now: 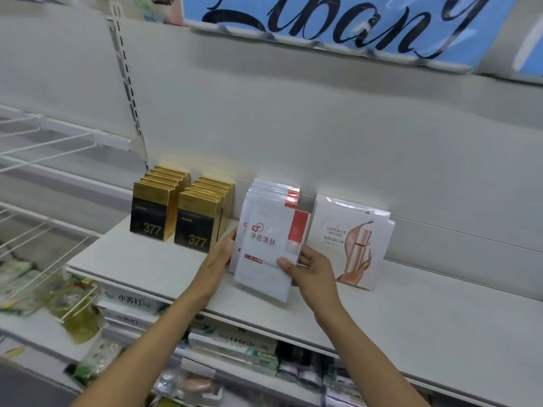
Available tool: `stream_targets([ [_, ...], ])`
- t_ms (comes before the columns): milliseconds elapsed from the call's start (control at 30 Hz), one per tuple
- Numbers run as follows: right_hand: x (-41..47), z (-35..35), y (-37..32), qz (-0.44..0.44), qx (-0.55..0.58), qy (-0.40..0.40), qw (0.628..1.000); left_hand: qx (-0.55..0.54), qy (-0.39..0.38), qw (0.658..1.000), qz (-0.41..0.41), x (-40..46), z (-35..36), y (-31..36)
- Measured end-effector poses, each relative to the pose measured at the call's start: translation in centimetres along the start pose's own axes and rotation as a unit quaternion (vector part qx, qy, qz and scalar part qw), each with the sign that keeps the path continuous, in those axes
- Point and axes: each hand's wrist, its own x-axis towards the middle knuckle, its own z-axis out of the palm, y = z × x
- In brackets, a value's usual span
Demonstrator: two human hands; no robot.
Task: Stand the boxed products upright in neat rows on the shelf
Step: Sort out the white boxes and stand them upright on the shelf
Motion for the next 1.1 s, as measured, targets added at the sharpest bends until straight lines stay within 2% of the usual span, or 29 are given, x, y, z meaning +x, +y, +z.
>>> stream_targets([
  [67, 0.5, 1.2, 0.3, -0.015, -0.033, 0.004, 0.999, -0.013, 0.001, 1.0, 0.001, 0.0, 0.2, 0.3],
  [133, 0.8, 1.9, 0.8, -0.032, -0.12, 0.023, 0.992, -0.009, 0.004, 1.0, 0.0, 0.1, 0.2, 0.2],
  [267, 0.3, 1.8, 1.1, -0.054, -0.307, 0.058, 0.948, 0.01, -0.004, 1.0, -0.002, 0.3, -0.2, -0.9],
  [367, 0.3, 1.4, 1.2, -0.042, -0.377, 0.058, 0.924, 0.026, -0.005, 1.0, 0.004, 0.4, -0.2, -1.1],
  [433, 0.6, 1.1, 1.5, -0.049, -0.366, 0.058, 0.927, 0.031, -0.009, 0.999, 0.012, 0.5, -0.1, -1.2],
  [567, 1.0, 1.3, 2.2, -0.108, -0.257, -0.013, 0.96, 0.035, -0.014, 0.999, 0.014, 0.5, -0.1, -1.3],
  [633, 1.0, 1.4, 2.3, -0.11, -0.229, -0.024, 0.967, 0.045, -0.014, 0.999, 0.018, 0.5, -0.1, -1.5],
  [833, 1.4, 1.5, 2.7, -0.125, -0.211, -0.008, 0.969, 0.077, -0.007, 0.997, 0.02, 0.6, 0.1, -1.6],
  [1100, 1.4, 1.5, 2.7, -0.102, -0.202, -0.01, 0.974, 0.099, 0.003, 0.995, 0.018, 0.6, 0.2, -2.0],
])
